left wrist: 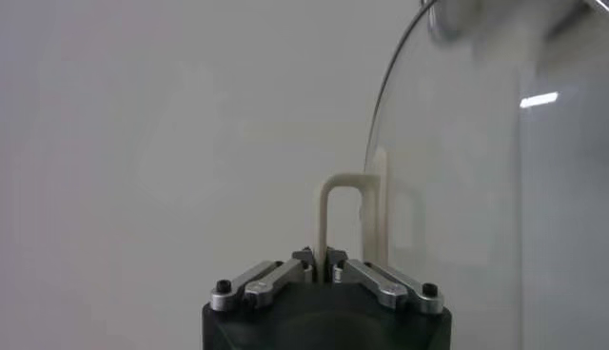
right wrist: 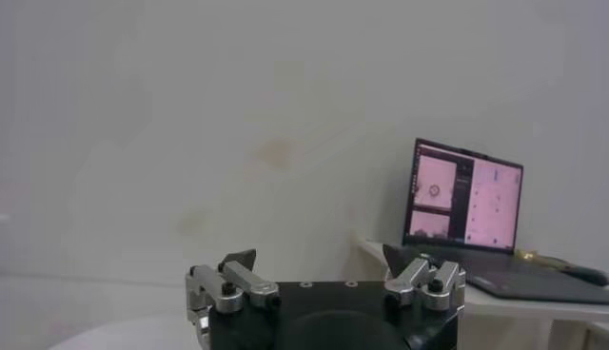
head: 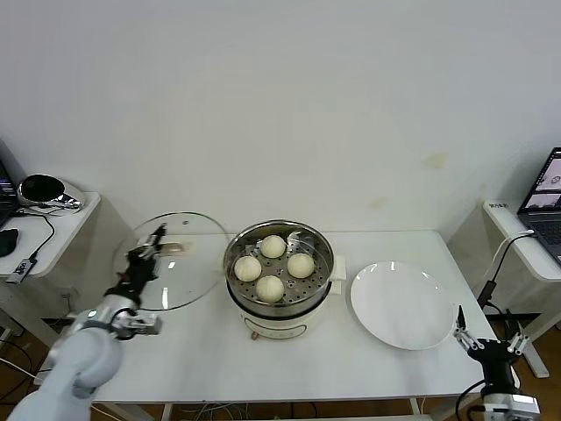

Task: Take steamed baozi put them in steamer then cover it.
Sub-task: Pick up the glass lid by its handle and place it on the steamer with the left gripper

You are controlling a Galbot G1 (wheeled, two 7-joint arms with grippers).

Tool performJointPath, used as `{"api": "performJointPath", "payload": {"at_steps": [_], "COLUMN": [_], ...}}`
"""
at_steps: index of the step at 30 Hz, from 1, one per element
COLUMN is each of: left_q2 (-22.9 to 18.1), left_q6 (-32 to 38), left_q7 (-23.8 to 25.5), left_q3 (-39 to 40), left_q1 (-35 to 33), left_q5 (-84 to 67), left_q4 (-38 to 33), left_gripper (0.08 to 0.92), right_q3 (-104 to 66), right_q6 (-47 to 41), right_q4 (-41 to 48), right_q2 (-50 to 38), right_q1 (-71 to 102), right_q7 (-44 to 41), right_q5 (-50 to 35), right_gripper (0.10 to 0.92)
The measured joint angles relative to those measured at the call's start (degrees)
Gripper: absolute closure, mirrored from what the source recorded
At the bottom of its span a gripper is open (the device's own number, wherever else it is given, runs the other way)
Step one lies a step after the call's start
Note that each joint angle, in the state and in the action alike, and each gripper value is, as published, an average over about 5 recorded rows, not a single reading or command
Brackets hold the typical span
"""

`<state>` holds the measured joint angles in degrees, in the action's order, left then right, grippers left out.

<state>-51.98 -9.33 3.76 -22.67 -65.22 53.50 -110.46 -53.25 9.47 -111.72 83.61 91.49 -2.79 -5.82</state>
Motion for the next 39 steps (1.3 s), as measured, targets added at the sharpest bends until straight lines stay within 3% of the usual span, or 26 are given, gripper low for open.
{"api": "performJointPath", "payload": {"at_steps": [7, 17, 27, 39], "left_q2": [-4.48, -14.81, -23.68, -29.67], "left_q6": [-7.24, -15.77, -20.07, -21.18], "left_q7": [5.29, 10.87, 13.63, 14.21], "left_q3": [10.76, 20.49, 24.23, 25.39], "left_q1": [8.20, 14.13, 16.27, 16.29], "left_q5": [5.27, 14.61, 20.48, 25.37], "left_q4": [-0.33, 2.95, 6.71, 10.11], "left_gripper": [0.858, 0.858, 0.858, 0.858], "right_q3": [1.14, 1.74, 2.17, 2.69], "right_q6": [0.13, 0.47, 0.93, 1.31], "right_q4": [0.83, 1.74, 2.35, 2.64], "right_q2": [0.52, 0.74, 1.02, 1.02], "right_q1": [-0.61, -0.78, -0.70, -0.64], "right_q7": [0.01, 0.12, 0.17, 0.17], "right_q5": [2.11, 3.60, 4.49, 5.00], "right_gripper": [0.203, 0.203, 0.203, 0.203]}}
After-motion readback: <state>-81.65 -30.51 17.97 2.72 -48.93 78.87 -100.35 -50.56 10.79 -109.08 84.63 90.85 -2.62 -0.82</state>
